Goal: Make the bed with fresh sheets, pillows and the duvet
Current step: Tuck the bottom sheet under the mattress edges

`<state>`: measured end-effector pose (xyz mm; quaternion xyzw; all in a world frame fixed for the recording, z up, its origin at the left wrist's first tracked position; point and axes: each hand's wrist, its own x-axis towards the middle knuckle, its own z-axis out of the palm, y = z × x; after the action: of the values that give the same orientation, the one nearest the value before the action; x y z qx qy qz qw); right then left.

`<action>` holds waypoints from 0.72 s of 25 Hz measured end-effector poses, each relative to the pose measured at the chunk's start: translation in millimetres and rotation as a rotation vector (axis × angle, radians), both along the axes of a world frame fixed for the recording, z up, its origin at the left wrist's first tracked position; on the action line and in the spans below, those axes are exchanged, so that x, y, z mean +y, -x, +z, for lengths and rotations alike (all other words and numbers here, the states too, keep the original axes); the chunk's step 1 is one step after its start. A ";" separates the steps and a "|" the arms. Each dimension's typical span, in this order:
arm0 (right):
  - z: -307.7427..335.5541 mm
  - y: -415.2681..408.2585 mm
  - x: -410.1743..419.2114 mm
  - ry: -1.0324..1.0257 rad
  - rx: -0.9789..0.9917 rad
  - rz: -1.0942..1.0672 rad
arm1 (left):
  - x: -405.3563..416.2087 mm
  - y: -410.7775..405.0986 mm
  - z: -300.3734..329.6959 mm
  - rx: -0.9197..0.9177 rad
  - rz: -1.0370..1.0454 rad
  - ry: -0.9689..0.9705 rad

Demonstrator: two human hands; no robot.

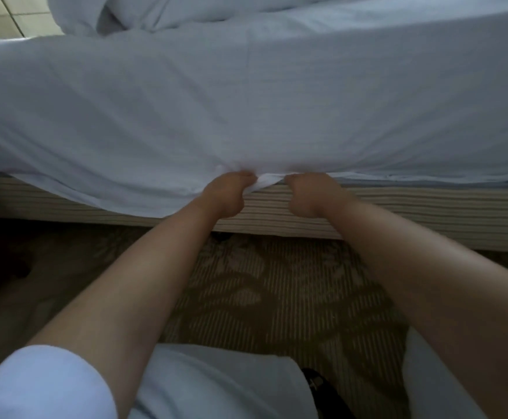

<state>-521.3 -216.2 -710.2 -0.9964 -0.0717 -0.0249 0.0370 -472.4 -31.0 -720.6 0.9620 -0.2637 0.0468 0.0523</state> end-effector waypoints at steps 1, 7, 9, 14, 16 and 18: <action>2.3 -0.9 1.0 -0.024 0.050 -0.020 | 0.4 1.4 2.5 0.035 0.010 -0.018; 1.0 -8.2 5.3 -0.066 0.102 -0.056 | -1.3 9.2 3.5 0.124 0.054 -0.029; 4.0 -6.0 7.6 -0.041 0.085 -0.073 | -2.8 11.2 -1.5 0.114 0.077 -0.003; 0.2 -0.2 3.6 0.015 0.065 -0.008 | -9.6 16.9 2.1 0.158 0.134 0.002; 0.3 -0.2 -1.2 0.029 0.043 0.017 | -15.2 18.7 1.5 0.152 0.162 -0.007; -3.6 2.6 -3.5 0.038 0.001 0.047 | -18.9 20.7 1.0 0.137 0.193 0.001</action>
<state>-523.9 -219.7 -713.7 -0.9950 -0.0954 -0.0222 0.0189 -493.1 -49.8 -719.6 0.9839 -0.1656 -0.0139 0.0659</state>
